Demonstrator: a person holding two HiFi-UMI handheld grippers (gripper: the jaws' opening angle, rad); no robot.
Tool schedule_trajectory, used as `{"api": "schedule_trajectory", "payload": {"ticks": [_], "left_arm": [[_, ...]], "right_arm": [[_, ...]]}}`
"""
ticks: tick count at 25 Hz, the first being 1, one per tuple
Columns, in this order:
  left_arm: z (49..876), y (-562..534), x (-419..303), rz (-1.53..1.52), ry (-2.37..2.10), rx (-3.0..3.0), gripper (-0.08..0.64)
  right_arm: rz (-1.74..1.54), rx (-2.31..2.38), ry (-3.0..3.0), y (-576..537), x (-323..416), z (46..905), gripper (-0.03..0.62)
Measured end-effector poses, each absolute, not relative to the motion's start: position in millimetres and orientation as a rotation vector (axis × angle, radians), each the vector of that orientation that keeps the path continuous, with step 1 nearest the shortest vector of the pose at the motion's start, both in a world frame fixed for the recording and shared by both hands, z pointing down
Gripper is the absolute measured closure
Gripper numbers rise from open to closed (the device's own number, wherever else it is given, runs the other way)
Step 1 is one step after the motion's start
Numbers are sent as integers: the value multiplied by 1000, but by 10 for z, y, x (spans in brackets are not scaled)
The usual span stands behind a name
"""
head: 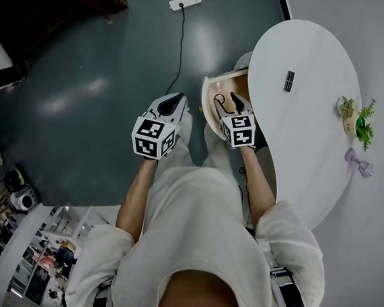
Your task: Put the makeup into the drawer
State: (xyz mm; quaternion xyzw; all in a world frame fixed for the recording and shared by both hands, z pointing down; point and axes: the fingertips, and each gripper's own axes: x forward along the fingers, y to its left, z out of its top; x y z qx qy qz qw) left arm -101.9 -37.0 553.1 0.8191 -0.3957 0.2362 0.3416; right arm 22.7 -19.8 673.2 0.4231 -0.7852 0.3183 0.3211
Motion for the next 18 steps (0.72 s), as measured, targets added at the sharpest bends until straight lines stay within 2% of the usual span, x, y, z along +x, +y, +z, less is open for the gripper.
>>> {"api": "schedule_trajectory", "payload": {"ticks": [9, 18], "left_arm": [[5407, -547, -613, 631, -960, 2217, 548], [5285, -691, -138, 625, -914, 2283, 548]], "right_arm": [[729, 1349, -2165, -449, 598, 5777, 358], [656, 1530, -2024, -721, 1684, 5602, 365]]}}
